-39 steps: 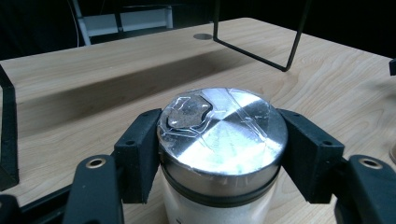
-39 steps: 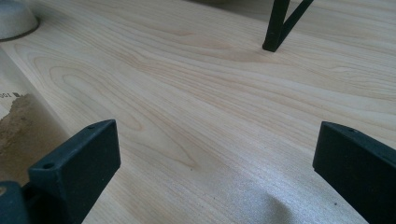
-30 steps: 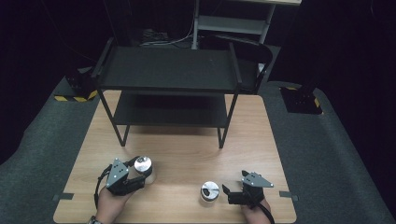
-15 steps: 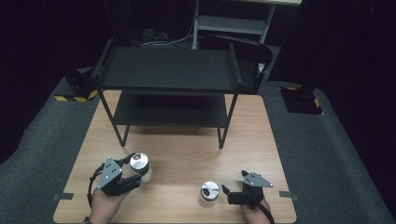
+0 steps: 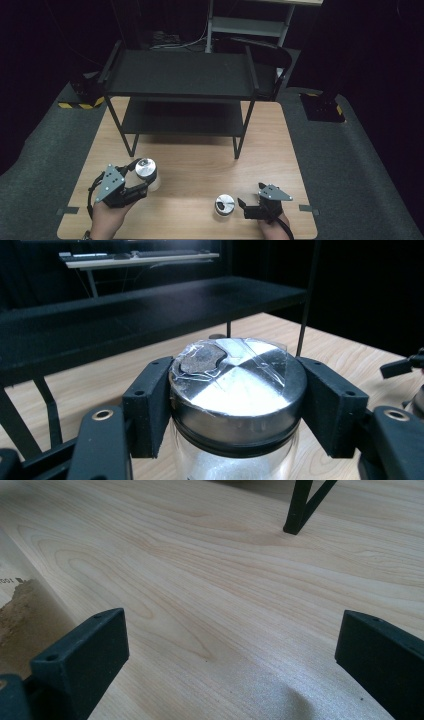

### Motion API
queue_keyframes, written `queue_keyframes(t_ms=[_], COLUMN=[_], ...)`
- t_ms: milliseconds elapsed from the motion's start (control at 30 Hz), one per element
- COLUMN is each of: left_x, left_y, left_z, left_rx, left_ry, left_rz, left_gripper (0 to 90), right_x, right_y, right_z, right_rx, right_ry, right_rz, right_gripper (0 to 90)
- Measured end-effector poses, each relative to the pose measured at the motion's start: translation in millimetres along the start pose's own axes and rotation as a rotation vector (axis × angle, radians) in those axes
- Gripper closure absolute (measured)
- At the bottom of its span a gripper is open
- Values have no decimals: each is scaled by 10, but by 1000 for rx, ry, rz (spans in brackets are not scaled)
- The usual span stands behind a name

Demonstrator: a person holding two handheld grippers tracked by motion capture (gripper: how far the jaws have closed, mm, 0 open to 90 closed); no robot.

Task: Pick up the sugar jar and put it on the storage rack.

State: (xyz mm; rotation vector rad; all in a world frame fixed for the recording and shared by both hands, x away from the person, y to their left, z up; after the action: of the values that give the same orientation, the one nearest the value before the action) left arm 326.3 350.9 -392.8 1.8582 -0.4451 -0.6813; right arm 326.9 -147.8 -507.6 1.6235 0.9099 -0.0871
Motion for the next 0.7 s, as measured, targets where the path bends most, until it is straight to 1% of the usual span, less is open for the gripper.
queue_keyframes(t_ms=[133,200,233,467,600,700], left_x=[-18,-19,-21,-12,0,2], left_y=[89,108,144,266,387,471], left_z=[-44,-52,-66,-120,-169,-197], left_rx=[-14,-15,-11,-7,2,13], left_ry=[-4,-2,3,17,33,44], left_rz=[9,9,15,30,40,47], left_gripper=[347,347,348,347,347,347], right_x=[-1,-1,-2,-1,-2,8], right_y=[-1,-1,-2,0,-1,11], right_z=[-2,-1,1,4,2,-8], right_rx=[-2,-1,0,3,3,-4], right_ry=[0,1,2,3,2,-13], right_rz=[0,1,2,1,2,-19], right_gripper=[6,6,6,6,6,10])
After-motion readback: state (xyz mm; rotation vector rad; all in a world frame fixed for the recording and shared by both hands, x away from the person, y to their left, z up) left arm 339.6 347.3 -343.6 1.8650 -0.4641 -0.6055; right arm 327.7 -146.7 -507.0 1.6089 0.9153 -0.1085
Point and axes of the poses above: each handheld gripper's, and its own axes: x roughly forward along the jaws, y roughly out of its top, z roughly to its right, the point moved 9 cm from there along x, roughly forward along the jaws, and after that the axes turned 15 degrees about x, right-handed, at the moved point
